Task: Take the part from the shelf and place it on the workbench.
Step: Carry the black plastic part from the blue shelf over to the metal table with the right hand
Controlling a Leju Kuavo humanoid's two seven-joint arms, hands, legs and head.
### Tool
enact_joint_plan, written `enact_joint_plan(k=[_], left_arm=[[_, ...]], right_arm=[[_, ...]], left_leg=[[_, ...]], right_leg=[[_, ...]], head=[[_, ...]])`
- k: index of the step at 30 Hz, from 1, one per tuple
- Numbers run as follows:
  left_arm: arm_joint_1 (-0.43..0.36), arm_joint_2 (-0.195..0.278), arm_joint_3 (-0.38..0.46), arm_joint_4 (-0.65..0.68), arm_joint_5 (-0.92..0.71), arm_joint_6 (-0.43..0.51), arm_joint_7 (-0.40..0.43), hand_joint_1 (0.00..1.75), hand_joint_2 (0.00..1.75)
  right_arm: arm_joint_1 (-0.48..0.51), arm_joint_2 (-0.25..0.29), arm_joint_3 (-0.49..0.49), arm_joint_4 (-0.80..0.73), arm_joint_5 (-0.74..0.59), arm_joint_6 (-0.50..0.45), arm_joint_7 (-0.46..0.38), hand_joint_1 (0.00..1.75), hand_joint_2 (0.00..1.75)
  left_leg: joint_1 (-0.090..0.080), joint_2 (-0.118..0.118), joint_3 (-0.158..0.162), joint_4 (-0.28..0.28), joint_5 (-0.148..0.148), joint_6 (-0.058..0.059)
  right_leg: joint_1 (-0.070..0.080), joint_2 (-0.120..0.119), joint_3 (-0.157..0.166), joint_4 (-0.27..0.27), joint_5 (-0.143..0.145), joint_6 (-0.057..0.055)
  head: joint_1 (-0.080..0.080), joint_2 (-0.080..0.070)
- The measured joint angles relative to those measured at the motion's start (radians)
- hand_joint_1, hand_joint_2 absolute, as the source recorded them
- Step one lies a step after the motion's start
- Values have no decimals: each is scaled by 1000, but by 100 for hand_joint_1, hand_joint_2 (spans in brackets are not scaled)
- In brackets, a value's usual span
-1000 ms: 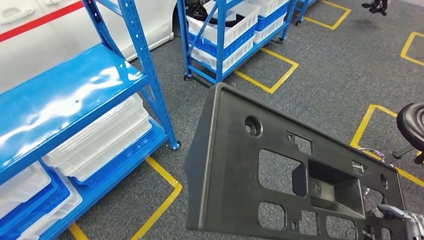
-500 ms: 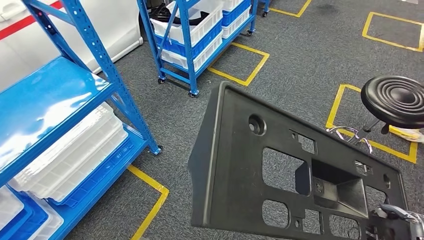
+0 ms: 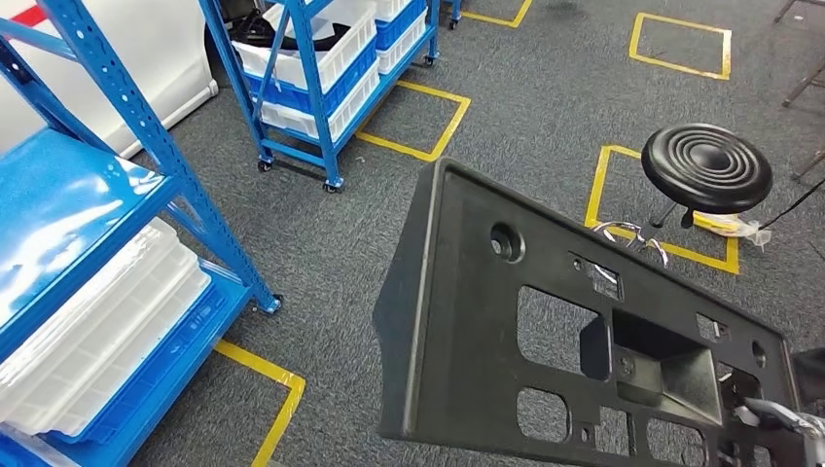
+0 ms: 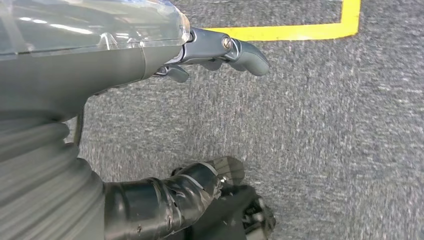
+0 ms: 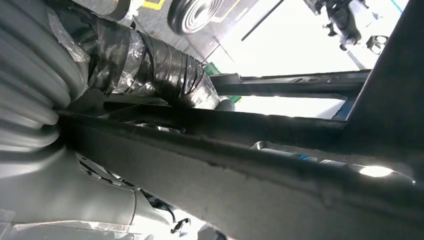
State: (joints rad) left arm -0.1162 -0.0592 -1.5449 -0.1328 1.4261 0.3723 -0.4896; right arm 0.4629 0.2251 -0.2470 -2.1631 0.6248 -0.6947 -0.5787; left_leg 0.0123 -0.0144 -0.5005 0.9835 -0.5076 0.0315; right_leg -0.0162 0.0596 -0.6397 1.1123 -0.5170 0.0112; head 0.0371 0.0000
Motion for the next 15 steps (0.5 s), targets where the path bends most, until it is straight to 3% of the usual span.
enact_joint_plan(k=[2, 3, 4, 5, 7, 9, 10, 12, 13, 15], left_arm=[[2, 0, 0, 0, -1, 0, -1, 0, 175], [3, 0, 0, 0, -1, 0, 0, 0, 175], [3, 0, 0, 0, -1, 0, 0, 0, 175], [3, 0, 0, 0, -1, 0, 0, 0, 175], [2, -2, 0, 0, 0, 0, 0, 0, 175], [1, -3, 0, 0, 1, 0, 0, 0, 175], [1, -3, 0, 0, 1, 0, 0, 0, 175], [-1, -4, 0, 0, 2, 0, -1, 0, 175], [-2, -4, 0, 0, 3, 0, -2, 0, 175], [-4, -5, 0, 0, 6, 0, -3, 0, 175]], right_arm=[[0, -1, -1, -1, -1, 0, 0, 175, 175], [0, -1, -1, 0, -1, 0, 1, 175, 175], [0, -2, -3, 0, -2, 0, 1, 175, 175], [1, -2, -4, 0, -3, 0, 1, 175, 175], [1, -3, -7, -1, -4, 0, 1, 175, 175], [0, -4, -9, -1, -6, 0, 2, 175, 175], [0, -4, -10, -1, -7, 0, 2, 175, 175], [3, -5, -13, -2, -8, 0, 2, 175, 175], [5, -5, -14, -3, -8, 0, 1, 175, 175], [5, -4, -15, -6, -8, 0, 0, 175, 175]], left_leg=[[-6, 24, -2, -1, 1, 6], [-8, 37, -4, 1, 1, 6], [-9, 49, -5, 2, -1, 7], [-10, 60, -5, 4, -2, 7], [-10, 79, -2, 8, -8, 3], [-15, 94, 1, 15, -16, -5], [-18, 101, 1, 17, -18, -9], [-19, 116, 3, 17, -20, -17], [-18, 113, 3, 20, -25, -22], [-13, 75, -17, 70, -63, -32]], right_leg=[[2, -41, -55, 122, -67, 3], [2, -47, -78, 177, -88, 5], [1, -51, -86, 201, -90, 6], [1, -54, -76, 189, -75, 6], [2, -76, -5, 70, -18, 3], [9, -107, 55, -41, 12, -5], [13, -115, 66, -65, 13, -9], [16, -102, 62, -70, 14, -19], [15, -94, 62, -73, 17, -25], [9, -78, 63, -80, 22, -37]], head=[[1, 0], [1, 0], [0, 0], [0, 0], [1, 0], [0, 0], [0, 0], [-1, 0], [-1, 0], [-1, 0]])
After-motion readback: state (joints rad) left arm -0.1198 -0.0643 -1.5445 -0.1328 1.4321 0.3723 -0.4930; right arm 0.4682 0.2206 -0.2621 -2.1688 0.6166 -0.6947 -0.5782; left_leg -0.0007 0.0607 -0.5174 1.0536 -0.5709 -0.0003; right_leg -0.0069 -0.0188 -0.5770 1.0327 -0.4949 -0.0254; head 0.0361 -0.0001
